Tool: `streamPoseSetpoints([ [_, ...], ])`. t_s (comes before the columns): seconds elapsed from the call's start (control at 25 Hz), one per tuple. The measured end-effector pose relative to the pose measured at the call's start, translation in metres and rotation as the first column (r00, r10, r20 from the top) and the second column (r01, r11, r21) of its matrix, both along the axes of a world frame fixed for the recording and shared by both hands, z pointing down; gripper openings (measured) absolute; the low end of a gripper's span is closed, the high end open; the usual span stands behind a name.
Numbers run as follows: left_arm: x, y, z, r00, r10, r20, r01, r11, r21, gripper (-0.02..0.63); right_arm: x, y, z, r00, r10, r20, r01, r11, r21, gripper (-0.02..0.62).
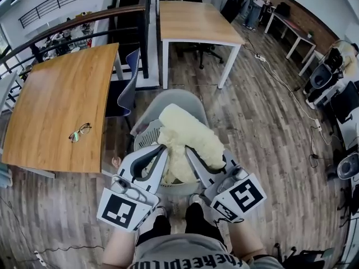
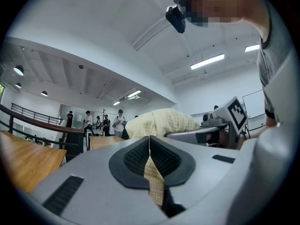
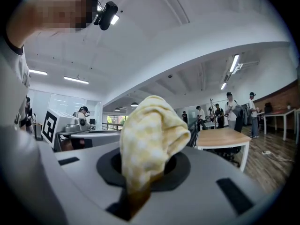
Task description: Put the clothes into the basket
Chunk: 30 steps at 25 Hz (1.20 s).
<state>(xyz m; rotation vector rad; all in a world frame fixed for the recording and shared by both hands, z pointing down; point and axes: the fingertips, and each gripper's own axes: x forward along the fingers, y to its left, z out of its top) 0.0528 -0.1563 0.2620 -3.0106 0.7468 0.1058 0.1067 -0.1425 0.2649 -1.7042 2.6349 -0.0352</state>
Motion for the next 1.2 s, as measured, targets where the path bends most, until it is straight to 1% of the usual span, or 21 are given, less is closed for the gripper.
streamPoseSetpoints([
  [0.28,0.006,-0.008,0.003,0.995,-0.101,-0.017,0.101,0.995,-0.006,0.015,0.008,-0.012,0.004,0.995,-0.097,-0.014,0.097,0.995,-0.009,0.066],
  [0.56,0.014,-0.012,0.005,0.982,-0.188,-0.004,0.187,0.982,-0.016,0.015,0.017,-0.022,0.007,0.983,-0.181,-0.006,0.181,0.983,-0.023,0.066],
  [0.72,0.013,-0.012,0.013,0.97,-0.241,-0.006,0.241,0.97,-0.021,0.015,0.017,-0.026,0.016,0.973,-0.23,-0.005,0.23,0.973,-0.031,0.066],
  [0.92,0.018,-0.021,0.012,0.954,-0.301,-0.006,0.301,0.953,-0.029,0.015,0.024,-0.036,0.017,0.96,-0.281,0.0,0.281,0.959,-0.042,0.066],
  [1.2,0.02,-0.027,0.017,0.923,-0.384,0.001,0.384,0.922,-0.043,0.015,0.033,-0.045,0.025,0.939,-0.345,0.005,0.345,0.936,-0.064,0.066],
])
